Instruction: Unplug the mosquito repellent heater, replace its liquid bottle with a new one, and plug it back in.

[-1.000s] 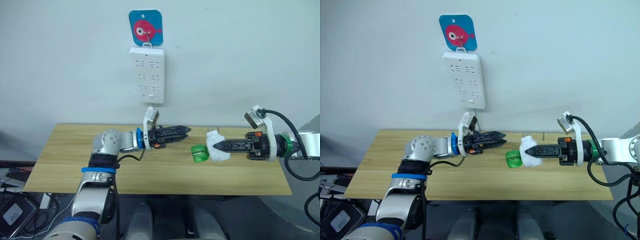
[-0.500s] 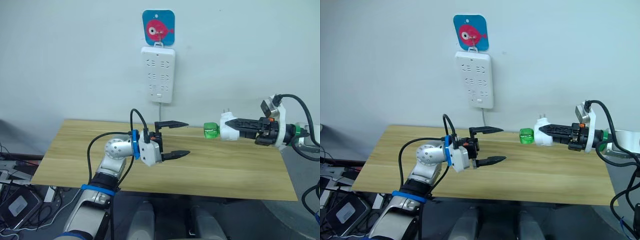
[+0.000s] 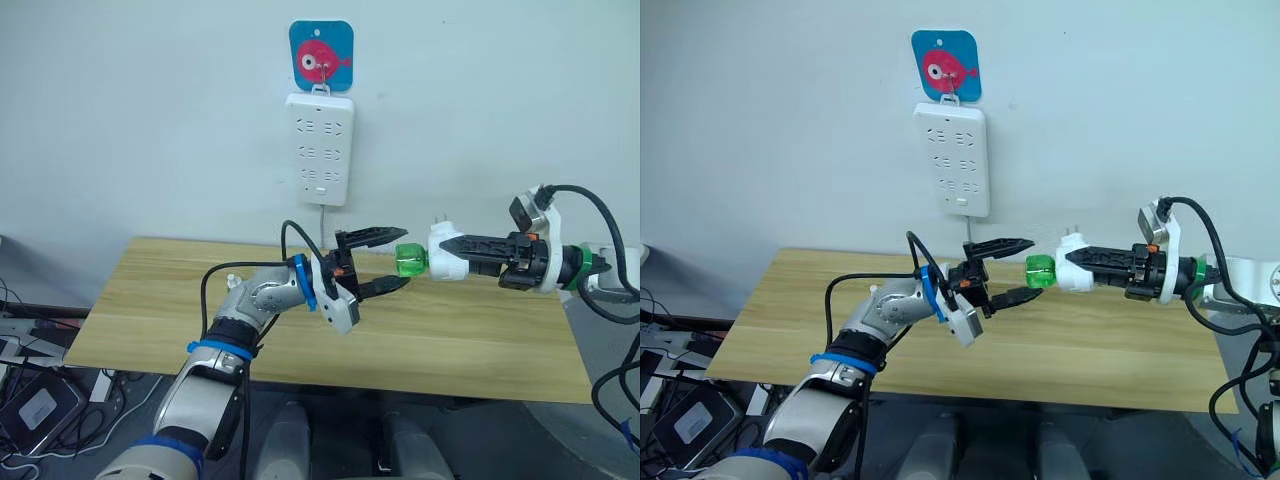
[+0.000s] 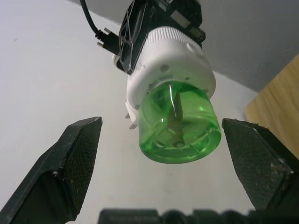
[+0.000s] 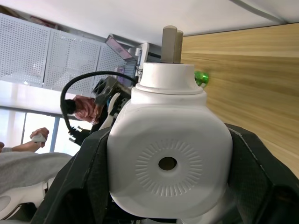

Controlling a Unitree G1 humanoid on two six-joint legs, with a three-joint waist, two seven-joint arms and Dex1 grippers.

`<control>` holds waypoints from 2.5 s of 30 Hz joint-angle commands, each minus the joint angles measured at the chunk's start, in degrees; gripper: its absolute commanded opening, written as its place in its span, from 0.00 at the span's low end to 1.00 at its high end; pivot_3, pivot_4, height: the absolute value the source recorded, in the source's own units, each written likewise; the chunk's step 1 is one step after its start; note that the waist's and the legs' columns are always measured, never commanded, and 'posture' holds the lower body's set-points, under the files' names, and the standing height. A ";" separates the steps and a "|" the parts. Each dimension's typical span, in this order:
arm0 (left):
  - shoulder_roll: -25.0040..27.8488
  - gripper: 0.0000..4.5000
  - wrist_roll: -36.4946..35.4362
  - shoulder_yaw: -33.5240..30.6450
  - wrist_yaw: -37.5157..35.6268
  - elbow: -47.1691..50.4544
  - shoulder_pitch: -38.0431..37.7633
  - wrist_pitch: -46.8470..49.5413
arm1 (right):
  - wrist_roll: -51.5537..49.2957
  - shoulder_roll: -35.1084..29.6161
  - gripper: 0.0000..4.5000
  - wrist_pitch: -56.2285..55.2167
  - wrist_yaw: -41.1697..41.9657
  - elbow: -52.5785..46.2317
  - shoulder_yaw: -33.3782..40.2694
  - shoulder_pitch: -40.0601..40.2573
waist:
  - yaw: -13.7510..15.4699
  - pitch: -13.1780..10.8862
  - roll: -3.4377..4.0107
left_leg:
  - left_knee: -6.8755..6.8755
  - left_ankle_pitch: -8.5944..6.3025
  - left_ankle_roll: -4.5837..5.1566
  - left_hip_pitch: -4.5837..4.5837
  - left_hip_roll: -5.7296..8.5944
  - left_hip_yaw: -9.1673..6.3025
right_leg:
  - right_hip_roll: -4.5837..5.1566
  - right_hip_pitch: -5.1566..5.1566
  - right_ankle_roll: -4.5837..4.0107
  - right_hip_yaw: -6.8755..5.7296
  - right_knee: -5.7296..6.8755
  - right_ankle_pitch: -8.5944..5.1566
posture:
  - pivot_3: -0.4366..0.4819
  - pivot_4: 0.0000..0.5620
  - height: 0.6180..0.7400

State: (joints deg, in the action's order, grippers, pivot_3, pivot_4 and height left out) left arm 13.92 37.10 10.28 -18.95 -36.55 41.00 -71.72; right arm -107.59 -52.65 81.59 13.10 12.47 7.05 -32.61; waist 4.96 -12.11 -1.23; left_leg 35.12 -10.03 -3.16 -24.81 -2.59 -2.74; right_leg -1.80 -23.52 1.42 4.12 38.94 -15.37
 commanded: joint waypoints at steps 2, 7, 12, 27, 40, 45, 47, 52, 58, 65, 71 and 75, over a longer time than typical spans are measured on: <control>0.85 0.99 2.85 2.82 6.59 -1.04 2.14 -0.77 | -4.24 -1.09 0.66 -1.11 -0.78 -2.26 -0.05 0.00 | -0.14 0.00 0.00 | 0.01 0.00 0.00 0.00 0.00 0.00 | 0.00 0.00 0.00 0.00 0.00 0.01 | 0.69 0.28 1.00; 1.82 0.99 3.75 5.45 10.82 -0.63 2.89 -1.12 | -5.37 -1.44 0.66 -2.06 -1.35 -2.73 -0.76 0.25 | -0.32 0.01 0.01 | 0.01 0.00 0.00 0.00 0.00 -0.01 | 0.00 0.00 -0.01 -0.02 0.02 0.01 | 0.69 0.28 1.00; 3.29 0.81 3.50 7.77 12.58 -0.10 2.97 -1.80 | -5.40 -1.36 0.66 -2.34 -1.57 -2.66 -0.89 0.29 | -0.33 0.01 0.01 | 0.01 0.00 0.00 0.01 -0.01 -0.01 | 0.00 0.01 -0.01 -0.02 0.03 0.02 | 0.69 0.28 1.00; 4.80 0.50 -59.78 19.48 -28.13 17.86 -3.42 40.73 | 2.44 -3.30 0.66 1.11 4.51 -8.83 -1.41 1.38 | -0.59 0.05 0.08 | 0.04 0.01 -0.01 0.01 -0.03 -0.05 | 0.00 0.02 -0.03 -0.06 0.08 0.02 | 0.69 0.28 1.00; 6.51 0.50 -122.00 -0.45 -20.59 11.86 2.03 147.90 | 12.20 -3.13 0.66 1.42 15.13 -13.72 -1.59 3.10 | -3.39 0.03 0.08 | 0.61 0.16 0.28 -0.02 -0.06 -0.65 | -0.18 0.29 0.18 -0.55 0.23 -0.12 | 0.67 0.31 1.00; 1.72 0.72 -120.60 -6.99 -15.27 11.74 1.49 148.64 | 11.82 -3.14 0.66 1.80 15.35 -12.93 -0.89 3.10 | -3.44 0.03 0.08 | 0.61 0.16 0.28 -0.03 -0.01 -0.63 | -0.14 0.29 0.20 -0.49 0.23 -0.09 | 0.67 0.31 1.00; 0.55 0.86 -119.83 -9.49 -13.61 11.05 1.74 148.87 | 11.58 -3.11 0.66 2.06 15.28 -12.38 -0.47 3.07 | -3.43 0.03 0.09 | 0.61 0.16 0.28 -0.04 -0.02 -0.64 | -0.14 0.28 0.19 -0.50 0.23 -0.09 | 0.67 0.31 1.00; 0.70 0.99 -112.63 -15.44 -13.09 6.56 3.24 142.89 | 12.91 -3.25 0.66 2.50 16.38 -11.03 0.53 3.61 | -3.42 0.03 0.08 | 0.62 0.16 0.27 -0.04 0.00 -0.57 | -0.14 0.28 0.20 -0.42 0.21 -0.07 | 0.67 0.31 1.00; 8.82 0.99 -87.48 -2.03 -34.97 29.49 -3.18 116.85 | 14.64 -3.15 0.66 2.28 15.79 -5.18 2.84 3.03 | -3.32 0.03 0.09 | 0.55 0.16 0.26 -0.05 0.01 -0.40 | -0.09 0.24 0.18 -0.27 0.13 -0.06 | 0.67 0.32 1.00; 7.91 0.99 -39.22 4.07 -34.31 16.92 -6.04 22.35 | 13.80 -0.34 0.66 2.83 10.97 4.10 5.53 -2.03 | -1.67 0.04 0.10 | 0.50 0.16 0.26 0.03 0.00 -0.07 | -0.01 0.23 -0.34 0.04 -0.03 0.09 | 0.68 0.32 1.00; 4.09 0.99 -20.38 0.62 -18.83 3.84 -1.61 -0.77 | 11.07 1.84 0.66 4.00 7.59 3.78 5.98 -3.82 | -0.82 0.04 0.10 | 0.61 0.15 0.28 -0.12 0.04 0.04 | 0.02 0.18 0.28 0.16 -0.09 0.21 | 0.68 0.32 1.00; 2.53 0.99 -9.00 -0.36 -9.31 0.15 0.90 -4.57 | 8.36 2.19 0.66 4.22 5.64 2.77 5.54 -3.74 | -0.40 0.04 0.10 | 0.64 0.15 0.29 -0.16 0.03 0.02 | 0.01 0.17 0.35 0.13 -0.08 0.26 | 0.67 0.32 1.00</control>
State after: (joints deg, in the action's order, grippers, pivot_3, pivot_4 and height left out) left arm 16.80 24.01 10.80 -32.54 -35.82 40.97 -74.31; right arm -96.12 -50.00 85.50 19.02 17.02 10.56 -35.21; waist 4.56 -12.07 -1.13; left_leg 35.76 -9.88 -2.88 -24.97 -2.56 -2.73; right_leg -1.79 -23.36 1.78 4.24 38.88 -15.11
